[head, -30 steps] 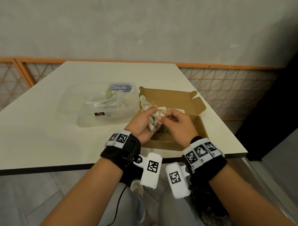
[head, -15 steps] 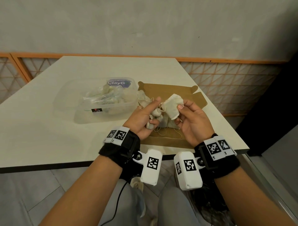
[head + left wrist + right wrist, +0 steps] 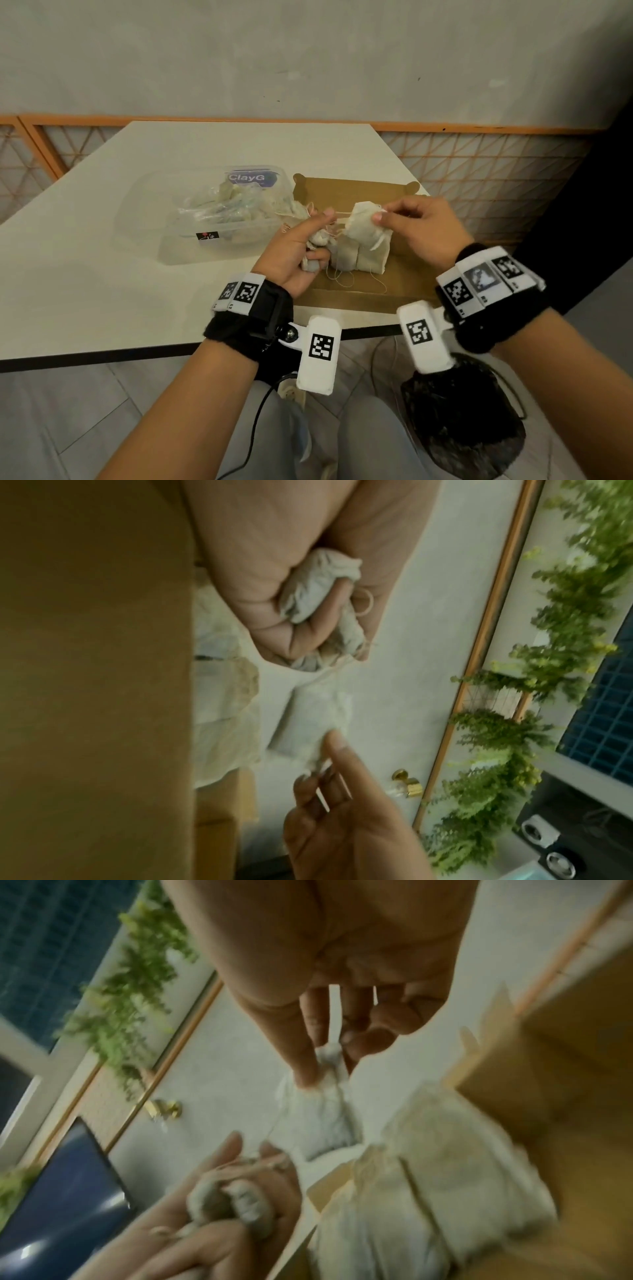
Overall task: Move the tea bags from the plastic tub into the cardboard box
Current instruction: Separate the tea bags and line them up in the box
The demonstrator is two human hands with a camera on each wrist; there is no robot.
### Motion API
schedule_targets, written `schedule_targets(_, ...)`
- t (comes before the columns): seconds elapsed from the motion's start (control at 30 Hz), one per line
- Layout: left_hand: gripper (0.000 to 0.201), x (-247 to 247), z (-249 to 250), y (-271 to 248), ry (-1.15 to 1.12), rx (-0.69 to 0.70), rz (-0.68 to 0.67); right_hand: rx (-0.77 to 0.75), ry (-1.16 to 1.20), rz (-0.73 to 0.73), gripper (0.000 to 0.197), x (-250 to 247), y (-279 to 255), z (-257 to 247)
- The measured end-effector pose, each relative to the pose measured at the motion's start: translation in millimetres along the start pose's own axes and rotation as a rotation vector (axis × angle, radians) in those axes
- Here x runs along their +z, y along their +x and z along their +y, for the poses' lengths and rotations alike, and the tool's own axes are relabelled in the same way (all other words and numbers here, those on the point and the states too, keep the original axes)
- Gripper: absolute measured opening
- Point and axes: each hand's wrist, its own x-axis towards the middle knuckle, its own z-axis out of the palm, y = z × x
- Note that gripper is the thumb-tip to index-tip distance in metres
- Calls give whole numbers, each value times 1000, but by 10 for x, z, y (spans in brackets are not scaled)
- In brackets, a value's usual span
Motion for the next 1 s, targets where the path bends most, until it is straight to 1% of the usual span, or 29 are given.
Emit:
schedule_targets(0.07,6,-72,94,-56,-96,4,-14,-21,-226,-78,7,-97,81,-102)
schedule_targets(0.13,6,-178,170,-120,-205,6,-33,-25,-330,-178,5,-108,123,-218)
schedule_targets(0.2,6,-286,191,-178,-256,-3,-26,-35,-414,-296,6,-60,151,-347)
schedule_targets(0.33,8,-527,141,-226,-350,-26,-11,-66,-655,-497,15,138,265,-546)
schedule_targets(0.4,9,-634,133,-220,-397,-37,11,-38,-691,-574,13,278,326,-594)
schedule_targets(0.47,6,-692,137,-201,-353,-43,106,26,-646,-620,10,417,353,-612)
schedule_targets(0.57,7,-720,129,-188,-315,-61,189,97,-590,-633,10,594,395,-565)
schedule_targets(0.67,13,-755,93,-181,-264,-64,187,137,-624,-621,13,699,447,-470)
schedule_targets(0.73,7,-766,77,-179,-226,-55,190,173,-613,-577,10,734,489,-421)
schedule_targets(0.8,9,-765,71,-175,-213,-45,205,221,-562,-543,3,751,512,-400)
schedule_targets(0.87,12,-758,75,-176,-213,-32,211,256,-514,-537,11,761,514,-373)
schedule_targets(0.9,12,-757,73,-177,-214,-29,214,270,-492,-538,12,762,511,-361)
schedule_targets(0.97,13,-757,71,-183,-215,-31,217,257,-512,-522,7,750,492,-372)
schedule_targets(1.0,12,-764,68,-183,-219,-31,213,200,-571,-487,4,733,482,-398)
